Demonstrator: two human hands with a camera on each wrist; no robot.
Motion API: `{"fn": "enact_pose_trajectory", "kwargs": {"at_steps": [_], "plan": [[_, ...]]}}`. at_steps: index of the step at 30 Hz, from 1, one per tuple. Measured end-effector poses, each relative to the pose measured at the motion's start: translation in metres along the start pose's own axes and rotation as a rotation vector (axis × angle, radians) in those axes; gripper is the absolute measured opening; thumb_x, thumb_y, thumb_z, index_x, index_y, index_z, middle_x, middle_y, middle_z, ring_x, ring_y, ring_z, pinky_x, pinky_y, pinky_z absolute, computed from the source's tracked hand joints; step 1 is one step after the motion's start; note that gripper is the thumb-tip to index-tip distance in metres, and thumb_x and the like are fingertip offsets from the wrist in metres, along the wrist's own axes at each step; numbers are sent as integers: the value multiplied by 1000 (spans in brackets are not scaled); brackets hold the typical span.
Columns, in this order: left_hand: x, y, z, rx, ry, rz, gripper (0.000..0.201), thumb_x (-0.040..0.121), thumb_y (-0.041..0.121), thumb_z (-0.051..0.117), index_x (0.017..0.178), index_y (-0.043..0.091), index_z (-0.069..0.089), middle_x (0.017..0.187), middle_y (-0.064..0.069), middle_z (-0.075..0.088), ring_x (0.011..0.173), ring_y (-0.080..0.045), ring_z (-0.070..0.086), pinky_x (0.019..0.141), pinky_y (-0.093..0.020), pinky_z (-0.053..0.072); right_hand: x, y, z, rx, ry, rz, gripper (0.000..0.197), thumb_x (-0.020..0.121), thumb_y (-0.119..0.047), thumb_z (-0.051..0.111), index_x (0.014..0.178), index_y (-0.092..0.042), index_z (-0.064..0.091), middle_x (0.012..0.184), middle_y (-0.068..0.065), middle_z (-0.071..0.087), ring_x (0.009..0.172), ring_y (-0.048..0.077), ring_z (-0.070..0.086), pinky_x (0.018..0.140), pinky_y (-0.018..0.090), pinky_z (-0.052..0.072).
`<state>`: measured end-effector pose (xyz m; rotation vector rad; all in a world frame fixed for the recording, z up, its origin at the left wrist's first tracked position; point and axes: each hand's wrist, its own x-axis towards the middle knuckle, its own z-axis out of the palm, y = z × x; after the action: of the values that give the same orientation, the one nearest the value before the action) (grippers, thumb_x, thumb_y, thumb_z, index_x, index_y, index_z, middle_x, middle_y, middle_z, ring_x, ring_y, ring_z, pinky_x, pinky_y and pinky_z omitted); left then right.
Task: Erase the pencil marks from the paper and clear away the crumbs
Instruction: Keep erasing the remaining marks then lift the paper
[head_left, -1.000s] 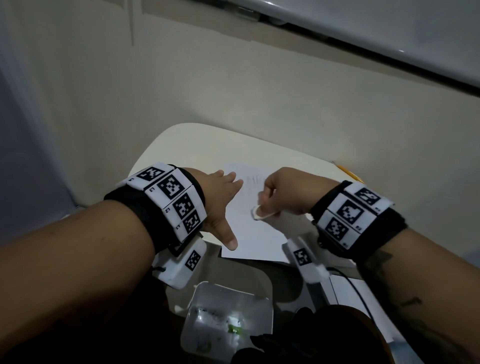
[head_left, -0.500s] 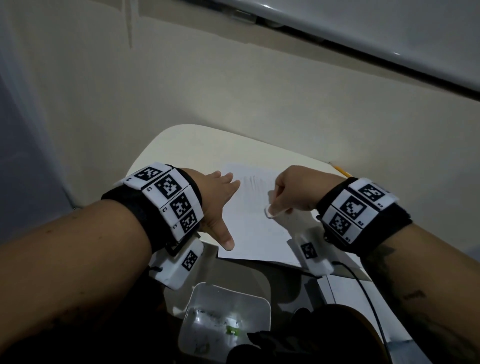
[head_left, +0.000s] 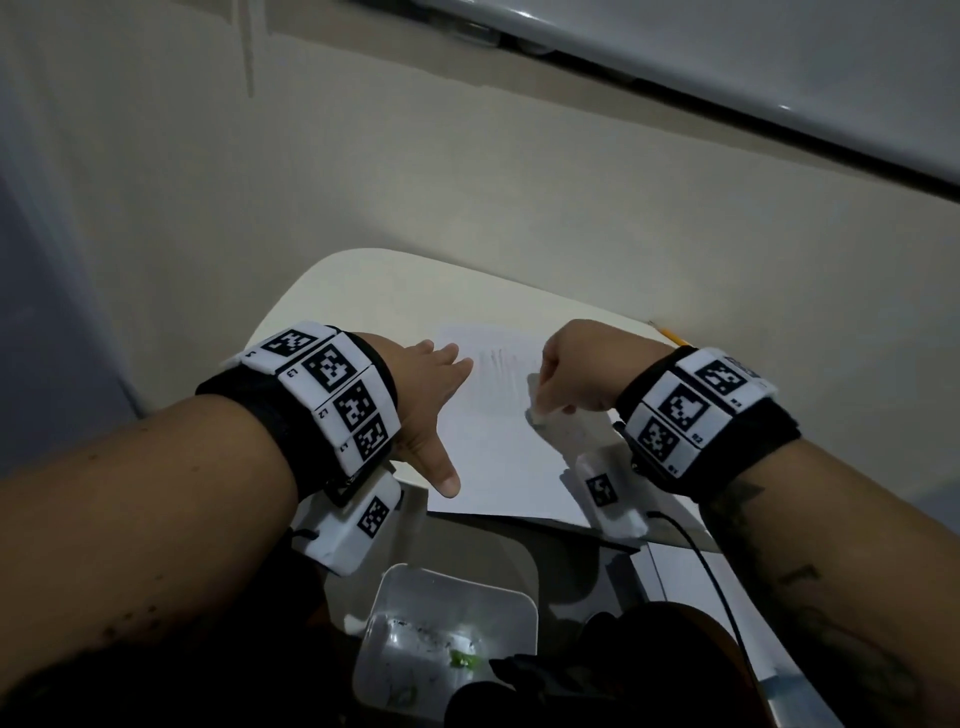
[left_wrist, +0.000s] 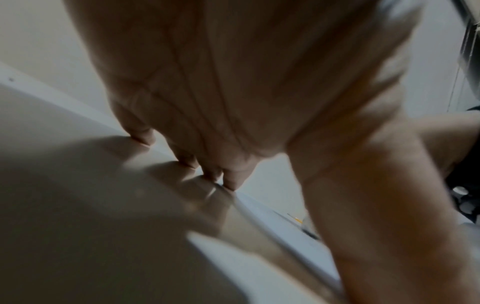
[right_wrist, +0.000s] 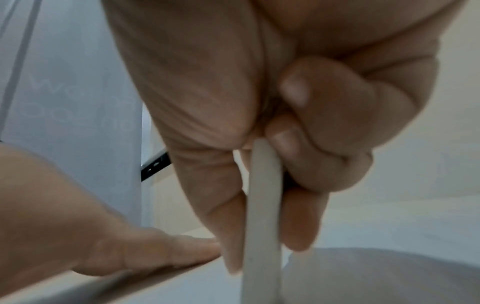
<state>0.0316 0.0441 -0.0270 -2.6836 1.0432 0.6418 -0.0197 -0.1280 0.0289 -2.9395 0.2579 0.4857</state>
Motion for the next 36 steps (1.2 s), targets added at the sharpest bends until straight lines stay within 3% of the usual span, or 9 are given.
{"fn": "enact_pose_trajectory", "kwargs": {"at_steps": [4, 8, 10, 13, 16, 20, 26, 32, 36], "plan": [[0, -2, 3, -71, -12, -4, 144, 49, 83, 70, 156, 28, -9, 164, 2, -11, 151, -24, -7, 118, -56, 18, 4, -23, 17, 299, -16, -153, 24, 75, -33, 83, 82, -15, 68, 80, -1, 74, 52, 8, 53, 55, 24, 42], [0, 0, 1, -39, -29, -14, 145, 51, 84, 67, 155, 22, -13, 163, 1, -15, 151, -23, -9, 118, -56, 17, 6, -16, 20, 206, -16, -92, 31, 76, -35, 82, 90, -12, 69, 90, 4, 75, 64, 17, 59, 66, 28, 46], [-1, 0, 1, -27, -30, -15, 145, 53, 84, 66, 155, 19, -14, 163, 1, -16, 151, -23, -11, 118, -55, 15, 4, 3, 14, 224, -2, -51, 27, 75, -30, 84, 87, -10, 69, 84, 3, 75, 63, 19, 60, 62, 27, 46], [-6, -1, 1, -64, -23, 0, 140, 57, 82, 67, 155, 19, -11, 163, 1, -15, 150, -22, -12, 120, -55, 11, 0, 30, 17, 542, 70, -29, 20, 79, -24, 81, 82, -10, 67, 70, 1, 68, 54, 17, 50, 50, 24, 39], [-12, -1, 3, -174, 51, 12, 116, 72, 71, 66, 156, 18, 6, 165, 1, -3, 151, -18, -5, 121, -53, 9, -3, 48, 28, 754, 225, 30, 14, 86, -22, 75, 93, -13, 67, 73, 5, 67, 53, 13, 54, 49, 23, 44], [-14, 1, 8, -224, 113, 3, 102, 81, 65, 63, 156, 18, 13, 164, 2, 2, 151, -15, -3, 122, -47, 5, -13, 43, 34, 690, 220, 22, 10, 89, -20, 71, 90, -10, 70, 72, 7, 69, 58, 13, 61, 55, 24, 53], [-9, 4, 7, -172, 117, 2, 113, 66, 74, 69, 151, 18, 20, 160, 1, 15, 150, -20, 6, 118, -55, 16, -21, -7, 40, 376, -8, -206, 27, 80, -40, 78, 85, -15, 70, 67, -8, 65, 56, 3, 57, 54, 19, 42], [-14, 7, 3, -120, 83, -32, 114, 70, 72, 68, 154, 17, 13, 162, 0, 10, 150, -21, 7, 118, -55, 18, -7, 13, 21, 144, 74, -32, 38, 83, -38, 73, 91, -1, 73, 89, 13, 74, 69, 18, 61, 59, 25, 43], [-13, 7, 1, -118, 63, -29, 118, 69, 73, 67, 155, 18, 8, 163, 1, 5, 151, -20, 3, 119, -54, 17, -11, 1, 26, 268, -12, -122, 30, 80, -40, 78, 82, -11, 72, 65, -1, 68, 50, 9, 54, 50, 19, 41]]}}
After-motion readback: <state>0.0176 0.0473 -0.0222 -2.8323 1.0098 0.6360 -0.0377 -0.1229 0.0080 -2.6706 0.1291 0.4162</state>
